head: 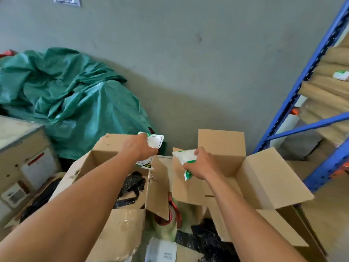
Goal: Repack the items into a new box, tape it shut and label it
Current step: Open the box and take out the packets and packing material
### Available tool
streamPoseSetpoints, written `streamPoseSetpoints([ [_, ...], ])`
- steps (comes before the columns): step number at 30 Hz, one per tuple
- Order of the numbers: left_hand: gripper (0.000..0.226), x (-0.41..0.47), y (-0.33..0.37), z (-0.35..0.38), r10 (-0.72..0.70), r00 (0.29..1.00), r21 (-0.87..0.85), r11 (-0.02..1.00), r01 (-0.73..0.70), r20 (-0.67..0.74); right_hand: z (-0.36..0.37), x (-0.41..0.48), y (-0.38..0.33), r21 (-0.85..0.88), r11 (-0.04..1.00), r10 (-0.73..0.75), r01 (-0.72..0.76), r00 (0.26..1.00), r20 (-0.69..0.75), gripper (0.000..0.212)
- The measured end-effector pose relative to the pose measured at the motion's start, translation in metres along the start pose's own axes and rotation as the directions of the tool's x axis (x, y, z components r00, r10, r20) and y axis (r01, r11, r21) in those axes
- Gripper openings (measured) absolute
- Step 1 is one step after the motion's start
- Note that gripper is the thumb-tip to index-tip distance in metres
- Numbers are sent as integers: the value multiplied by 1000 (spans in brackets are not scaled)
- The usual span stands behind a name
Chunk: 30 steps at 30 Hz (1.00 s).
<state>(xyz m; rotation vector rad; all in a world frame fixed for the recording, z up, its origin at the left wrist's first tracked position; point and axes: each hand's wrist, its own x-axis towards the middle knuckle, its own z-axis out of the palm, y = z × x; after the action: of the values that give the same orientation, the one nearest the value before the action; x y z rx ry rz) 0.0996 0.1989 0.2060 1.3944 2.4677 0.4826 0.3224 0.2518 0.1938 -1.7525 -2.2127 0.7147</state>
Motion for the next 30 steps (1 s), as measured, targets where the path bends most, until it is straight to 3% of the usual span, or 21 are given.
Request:
streamPoseSetpoints([
  [5, 65, 7, 111, 42, 100, 995, -33, 994, -99, 26, -55, 24, 90, 68, 991, 114, -113, 993, -16, 58],
  [9, 65, 18, 188, 108, 97, 992, -89, 992, -90, 82, -72, 52, 163, 116, 971, 201, -208, 977, 63, 80],
  [13, 61, 39, 235, 187, 28, 988, -142, 990, -7, 152, -56, 95, 221, 59, 969, 226, -239, 960, 167, 50],
  [20, 42, 53, 240, 307, -160, 953, 19, 987, 161, 257, 39, 175, 294, -85, 943, 334, -323, 902, 272, 55],
  [23, 37, 58, 232, 336, -207, 934, 64, 978, 197, 291, 52, 183, 303, -103, 928, 372, -358, 895, 245, 69],
  [30, 61, 63, 220, 372, -288, 897, 63, 957, 284, 336, 82, 190, 323, -177, 911, 413, -374, 833, 368, 106],
])
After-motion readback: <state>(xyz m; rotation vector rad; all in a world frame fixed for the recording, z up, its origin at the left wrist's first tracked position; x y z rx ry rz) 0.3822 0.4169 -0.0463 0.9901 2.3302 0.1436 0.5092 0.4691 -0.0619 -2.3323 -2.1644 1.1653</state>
